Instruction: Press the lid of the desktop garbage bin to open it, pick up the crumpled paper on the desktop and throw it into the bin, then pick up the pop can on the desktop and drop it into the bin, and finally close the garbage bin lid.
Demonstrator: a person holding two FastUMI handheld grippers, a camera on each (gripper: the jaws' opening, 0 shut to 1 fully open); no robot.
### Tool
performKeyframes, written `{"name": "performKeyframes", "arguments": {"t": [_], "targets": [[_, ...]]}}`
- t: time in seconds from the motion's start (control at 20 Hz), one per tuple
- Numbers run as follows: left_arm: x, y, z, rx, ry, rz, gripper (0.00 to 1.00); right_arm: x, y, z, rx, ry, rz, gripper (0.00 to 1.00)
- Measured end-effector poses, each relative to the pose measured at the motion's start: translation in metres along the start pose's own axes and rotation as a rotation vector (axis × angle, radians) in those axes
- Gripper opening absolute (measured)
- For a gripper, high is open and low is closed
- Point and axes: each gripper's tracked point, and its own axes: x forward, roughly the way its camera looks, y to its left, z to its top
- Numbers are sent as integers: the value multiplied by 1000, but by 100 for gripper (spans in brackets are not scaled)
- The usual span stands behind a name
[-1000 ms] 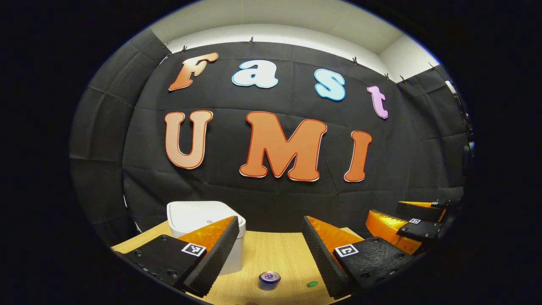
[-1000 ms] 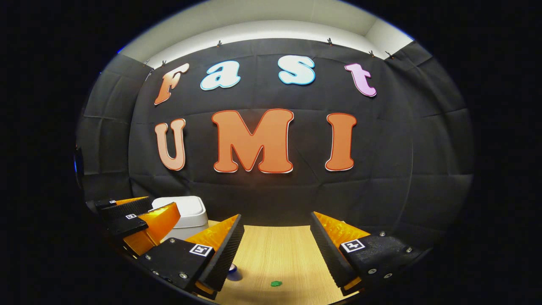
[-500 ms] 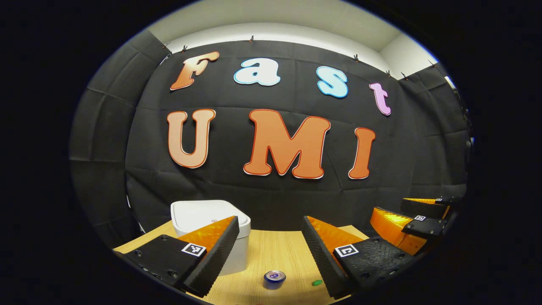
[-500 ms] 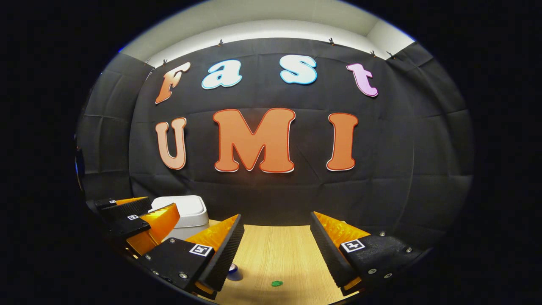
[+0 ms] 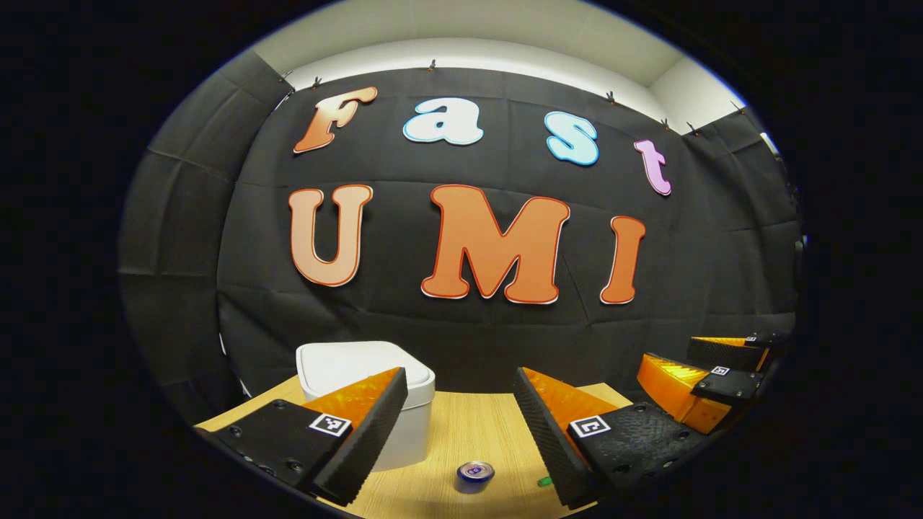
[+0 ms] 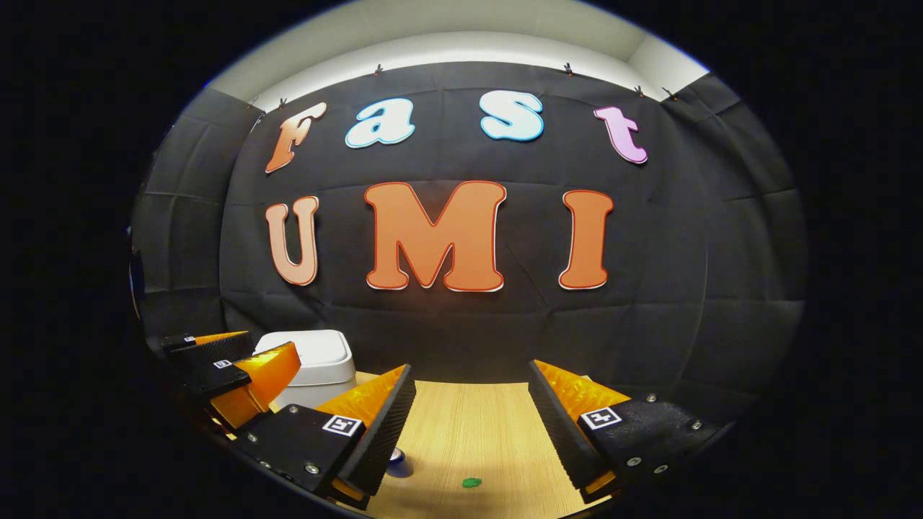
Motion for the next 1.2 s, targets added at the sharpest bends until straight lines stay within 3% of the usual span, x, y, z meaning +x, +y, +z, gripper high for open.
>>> {"name": "performKeyframes", "arguments": {"t": [0.05,0.3,0.35,0.45,0.5,0.55,0.75,1.0,1.2], "targets": [[1,2,0,-6,-3,5,93,0,0,1,-1,-4,1,94],[9,16,-9,31,34,43,46,3,-2,2,-1,-4,-2,94],[8,30,-8,50,39,102,38,4,-2,1,1,-1,1,94],[17,61,-11,96,41,191,7,5,-2,0,3,4,8,94],[27,63,-6,95,31,171,1,5,-3,0,2,4,8,94],[42,67,-6,92,25,146,0,6,-3,-1,-1,6,8,94],[97,115,-18,112,60,211,0,11,-5,-6,3,23,11,94],[142,150,-84,-51,268,278,0,14,-17,-5,-23,20,-19,94],[136,158,-88,32,265,309,0,20,-26,-14,-18,45,-37,94]]}}
